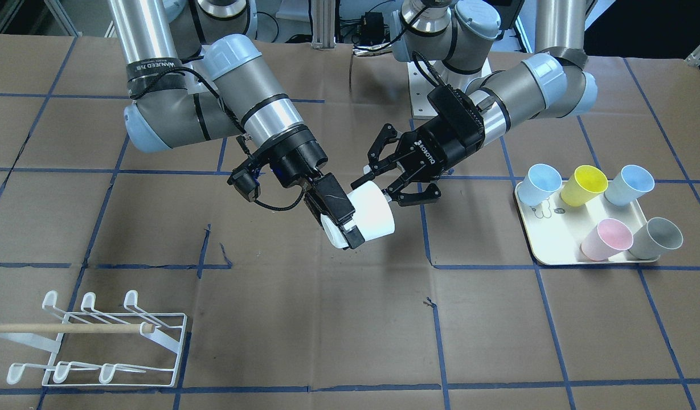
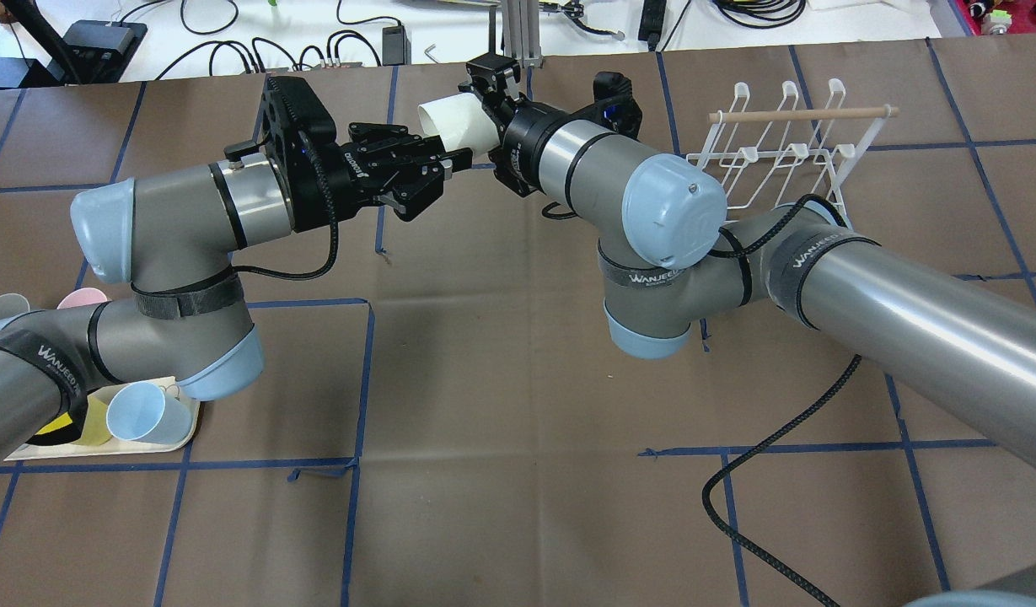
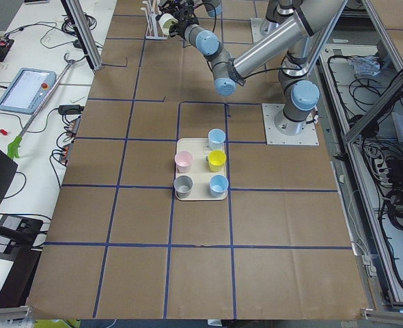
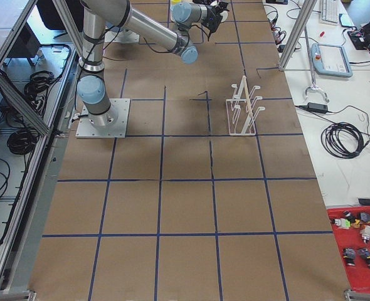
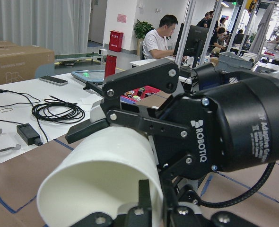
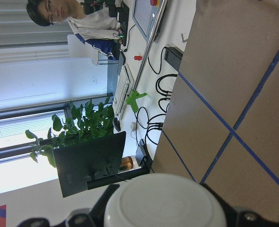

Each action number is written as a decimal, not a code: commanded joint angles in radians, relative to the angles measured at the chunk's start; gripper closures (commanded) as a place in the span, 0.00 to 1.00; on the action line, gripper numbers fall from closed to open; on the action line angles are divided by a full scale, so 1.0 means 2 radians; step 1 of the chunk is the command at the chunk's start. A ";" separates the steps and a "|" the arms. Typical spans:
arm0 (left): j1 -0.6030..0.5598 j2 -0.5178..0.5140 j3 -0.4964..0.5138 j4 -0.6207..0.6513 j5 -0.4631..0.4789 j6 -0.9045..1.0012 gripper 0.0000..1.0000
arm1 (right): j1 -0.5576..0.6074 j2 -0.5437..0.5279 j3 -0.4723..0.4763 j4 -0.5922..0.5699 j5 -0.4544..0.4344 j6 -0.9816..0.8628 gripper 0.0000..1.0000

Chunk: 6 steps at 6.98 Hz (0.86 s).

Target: Transfer IKEA cup to right arm and place on rack

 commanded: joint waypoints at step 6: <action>0.070 0.009 -0.002 0.002 -0.002 -0.007 0.01 | -0.002 0.000 -0.007 0.000 0.002 -0.001 0.66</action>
